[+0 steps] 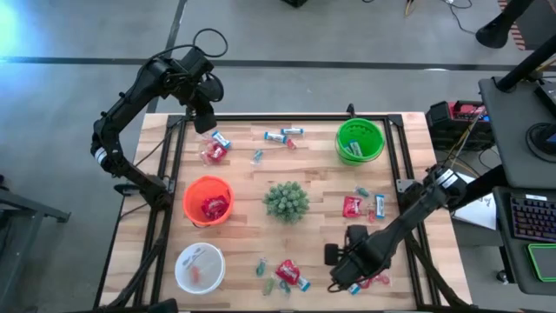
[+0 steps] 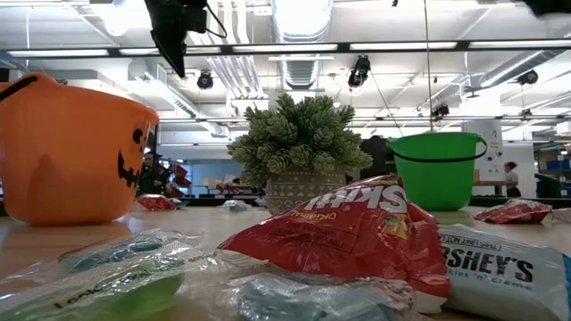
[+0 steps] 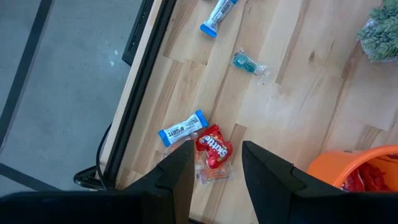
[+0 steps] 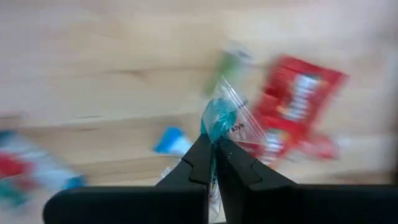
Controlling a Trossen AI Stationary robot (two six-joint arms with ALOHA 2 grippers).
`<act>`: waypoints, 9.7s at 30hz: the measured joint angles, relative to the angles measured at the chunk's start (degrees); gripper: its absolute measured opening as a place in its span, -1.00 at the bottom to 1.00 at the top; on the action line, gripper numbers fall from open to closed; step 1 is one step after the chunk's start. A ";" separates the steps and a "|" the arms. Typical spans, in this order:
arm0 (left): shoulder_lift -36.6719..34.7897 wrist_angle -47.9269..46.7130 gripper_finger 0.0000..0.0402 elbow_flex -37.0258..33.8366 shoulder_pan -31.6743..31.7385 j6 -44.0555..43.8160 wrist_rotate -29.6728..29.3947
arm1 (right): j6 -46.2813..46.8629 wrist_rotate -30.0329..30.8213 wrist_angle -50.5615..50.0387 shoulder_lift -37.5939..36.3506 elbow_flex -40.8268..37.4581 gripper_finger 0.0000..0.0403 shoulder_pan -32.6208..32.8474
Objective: Sort candy
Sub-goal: Put the blue gummy into the white bucket, then put the red candy into the orange bucket
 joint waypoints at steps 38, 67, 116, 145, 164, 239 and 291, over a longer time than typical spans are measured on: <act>-10.92 -4.07 -0.62 -0.02 -0.01 -0.75 4.52 | -72.42 10.43 33.85 0.98 15.13 -0.96 -23.27; -22.21 -2.59 -0.62 -0.79 -4.75 -13.48 32.57 | -86.63 0.32 51.17 3.98 15.13 -0.96 -28.87; -10.88 16.75 -0.10 -5.53 -18.82 -36.14 41.97 | -109.30 -2.11 39.14 7.50 36.39 -0.96 -38.12; -8.33 15.29 -0.49 -5.55 -20.40 -30.62 41.99 | -109.35 -2.02 38.55 7.32 37.42 -0.96 -38.46; -8.37 14.94 -0.99 -5.55 -20.42 -27.28 42.25 | -109.73 -4.07 38.61 7.32 37.54 -0.82 -38.51; -17.47 31.43 -0.42 -38.18 -77.95 -85.82 11.98 | -118.37 -0.53 2.64 0.06 37.71 -0.19 -48.66; -31.84 3.74 -0.37 -21.81 -68.81 -49.59 -22.05 | -83.55 4.95 -1.55 7.73 33.26 -0.18 -26.97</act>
